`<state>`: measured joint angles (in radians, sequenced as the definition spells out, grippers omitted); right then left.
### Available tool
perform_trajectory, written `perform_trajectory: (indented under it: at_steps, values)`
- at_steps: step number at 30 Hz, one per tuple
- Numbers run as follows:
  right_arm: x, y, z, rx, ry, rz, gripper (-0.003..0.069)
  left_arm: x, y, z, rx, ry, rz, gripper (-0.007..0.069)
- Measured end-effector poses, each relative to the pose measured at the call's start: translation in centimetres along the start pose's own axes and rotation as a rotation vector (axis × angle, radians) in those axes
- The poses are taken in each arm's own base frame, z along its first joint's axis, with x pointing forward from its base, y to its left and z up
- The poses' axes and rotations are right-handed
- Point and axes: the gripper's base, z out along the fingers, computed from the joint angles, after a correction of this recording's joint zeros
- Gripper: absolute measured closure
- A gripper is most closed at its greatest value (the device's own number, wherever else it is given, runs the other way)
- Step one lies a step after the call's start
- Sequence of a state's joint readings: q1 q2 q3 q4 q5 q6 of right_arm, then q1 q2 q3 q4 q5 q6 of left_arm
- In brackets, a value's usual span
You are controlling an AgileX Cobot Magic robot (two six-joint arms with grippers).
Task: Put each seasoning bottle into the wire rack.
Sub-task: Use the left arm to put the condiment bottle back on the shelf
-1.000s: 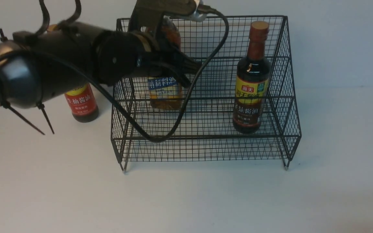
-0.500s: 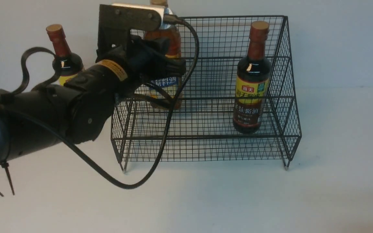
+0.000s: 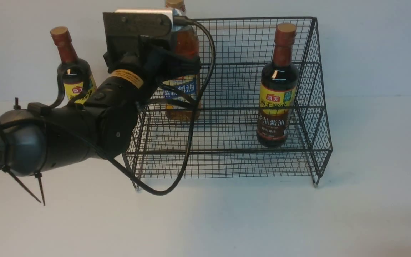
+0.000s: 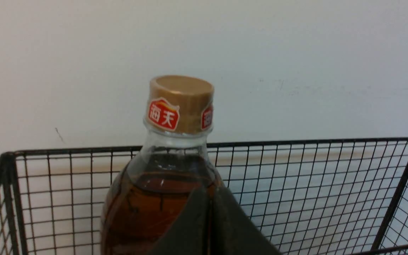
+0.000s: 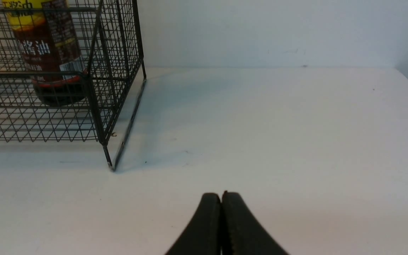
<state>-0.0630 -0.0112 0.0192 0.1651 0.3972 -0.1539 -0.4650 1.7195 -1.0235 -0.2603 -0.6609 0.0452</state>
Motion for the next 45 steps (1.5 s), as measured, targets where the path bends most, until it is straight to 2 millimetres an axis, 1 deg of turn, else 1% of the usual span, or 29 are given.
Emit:
perform_trajectory:
  at_steps: [7, 10, 13, 18, 25, 28, 34, 38, 41, 45]
  values:
    - [0.0, 0.0, 0.0, 0.000, 0.000, 0.000, 0.0673, 1.2, 0.0, 1.0, 0.001, 0.027, 0.008, 0.0629]
    - [0.0, 0.0, 0.0, 0.000, 0.000, 0.000, 0.0673, 1.2, -0.1, 1.5, 0.005, 0.034, 0.008, 0.0629]
    - [0.0, 0.0, 0.0, 0.000, 0.000, 0.000, 0.0673, 0.8, -0.4, 2.2, 0.014, 0.060, 0.005, 0.0629]
    - [0.0, 0.0, 0.0, 0.000, 0.000, 0.000, 0.0673, 0.9, -0.5, 2.4, 0.018, 0.085, 0.005, 0.0629]
    - [0.0, 0.0, 0.0, 0.000, 0.000, -0.001, 0.0673, 1.8, -0.5, 2.6, 0.018, 0.136, 0.008, 0.0629]
    - [0.0, 0.0, 0.0, 0.000, 0.000, -0.001, 0.0673, 2.6, -0.4, 2.8, 0.014, 0.153, 0.011, 0.0629]
    - [0.0, 0.0, 0.0, 0.000, 0.000, 0.000, 0.0673, 3.4, -0.1, 3.5, -0.009, 0.132, -0.010, 0.0629]
    - [0.0, 0.0, 0.0, 0.000, 0.000, 0.000, 0.0673, 3.3, -0.2, 4.1, -0.017, 0.119, -0.026, 0.0629]
    - [0.0, 0.0, 0.0, 0.000, 0.000, 0.000, 0.0673, 3.2, -0.3, 5.0, -0.016, 0.105, -0.033, 0.0629]
    - [0.0, 0.0, 0.0, 0.000, 0.000, 0.000, 0.0673, 3.5, -0.3, 5.2, -0.017, 0.108, -0.031, 0.0629]
